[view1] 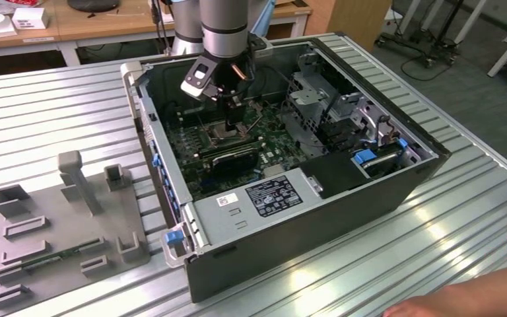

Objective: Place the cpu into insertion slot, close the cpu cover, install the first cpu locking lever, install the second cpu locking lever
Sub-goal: 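Place the cpu into insertion slot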

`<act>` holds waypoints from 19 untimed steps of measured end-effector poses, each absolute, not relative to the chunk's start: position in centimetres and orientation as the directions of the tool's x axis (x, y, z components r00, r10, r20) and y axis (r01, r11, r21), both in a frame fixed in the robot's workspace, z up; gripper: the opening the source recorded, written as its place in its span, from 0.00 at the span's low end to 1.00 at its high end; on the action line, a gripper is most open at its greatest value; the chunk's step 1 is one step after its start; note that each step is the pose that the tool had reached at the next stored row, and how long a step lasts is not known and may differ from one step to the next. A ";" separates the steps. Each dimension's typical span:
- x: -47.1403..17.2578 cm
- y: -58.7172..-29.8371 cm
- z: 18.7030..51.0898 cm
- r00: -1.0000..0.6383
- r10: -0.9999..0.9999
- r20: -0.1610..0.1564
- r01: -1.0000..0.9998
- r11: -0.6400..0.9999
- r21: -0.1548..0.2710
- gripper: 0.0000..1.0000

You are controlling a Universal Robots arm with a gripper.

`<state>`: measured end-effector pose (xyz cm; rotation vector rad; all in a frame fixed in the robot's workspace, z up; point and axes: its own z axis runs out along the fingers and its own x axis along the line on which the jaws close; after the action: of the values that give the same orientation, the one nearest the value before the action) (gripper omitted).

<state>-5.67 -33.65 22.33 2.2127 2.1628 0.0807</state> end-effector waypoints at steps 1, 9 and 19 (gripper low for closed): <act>-5.7 -33.6 22.3 0.023 1.000 0.005 0.997 -0.023 0.069 0.60; -5.7 -33.6 22.4 0.023 1.000 0.005 0.997 -0.023 0.070 0.60; -5.7 -33.6 22.4 0.023 1.000 0.005 0.997 -0.023 0.069 0.52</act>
<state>-5.67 -33.65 22.41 2.2127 2.1628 0.0806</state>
